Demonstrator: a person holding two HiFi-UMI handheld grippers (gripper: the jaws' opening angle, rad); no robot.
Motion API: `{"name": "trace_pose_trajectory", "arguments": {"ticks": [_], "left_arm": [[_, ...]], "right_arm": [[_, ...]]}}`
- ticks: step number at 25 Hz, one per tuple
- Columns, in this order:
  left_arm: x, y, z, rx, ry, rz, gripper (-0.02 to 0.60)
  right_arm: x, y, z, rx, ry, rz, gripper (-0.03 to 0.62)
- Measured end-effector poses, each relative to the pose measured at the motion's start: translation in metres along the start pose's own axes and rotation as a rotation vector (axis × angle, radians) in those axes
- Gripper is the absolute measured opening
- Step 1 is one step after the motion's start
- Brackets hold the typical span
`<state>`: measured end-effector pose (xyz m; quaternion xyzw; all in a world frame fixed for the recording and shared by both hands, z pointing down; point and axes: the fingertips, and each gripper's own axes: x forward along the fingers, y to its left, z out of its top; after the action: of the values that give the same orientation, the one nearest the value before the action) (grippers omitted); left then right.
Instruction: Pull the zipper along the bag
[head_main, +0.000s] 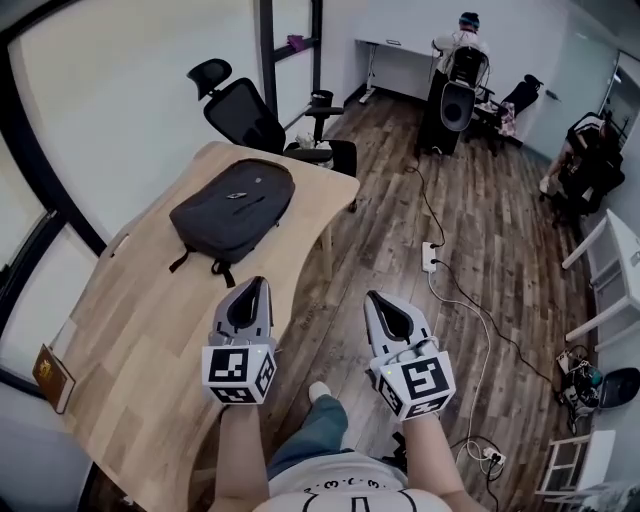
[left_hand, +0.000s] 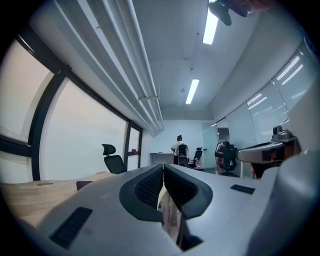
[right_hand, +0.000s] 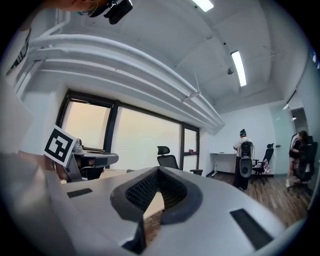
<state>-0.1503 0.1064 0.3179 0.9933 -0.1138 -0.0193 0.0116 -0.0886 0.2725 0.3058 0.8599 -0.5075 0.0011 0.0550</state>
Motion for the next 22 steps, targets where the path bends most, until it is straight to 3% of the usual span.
{"name": "trace_pose_trajectory", "arguments": {"ticks": [5,10,22], "left_arm": [[0.076,0.027,-0.011,-0.076,0.012,0.015,0.021],[0.124,0.063,-0.019,-0.098,0.026,0.086,0.021],[0.12,0.139,-0.041,-0.084,0.096,0.322,0.023]], "right_arm": [[0.077,-0.039,-0.005,0.035,0.031,0.059,0.052],[0.148,-0.06,-0.018,0.065,0.074,0.127,0.052],[0.246,-0.04,-0.043,0.178,0.101,0.366,0.052]]}}
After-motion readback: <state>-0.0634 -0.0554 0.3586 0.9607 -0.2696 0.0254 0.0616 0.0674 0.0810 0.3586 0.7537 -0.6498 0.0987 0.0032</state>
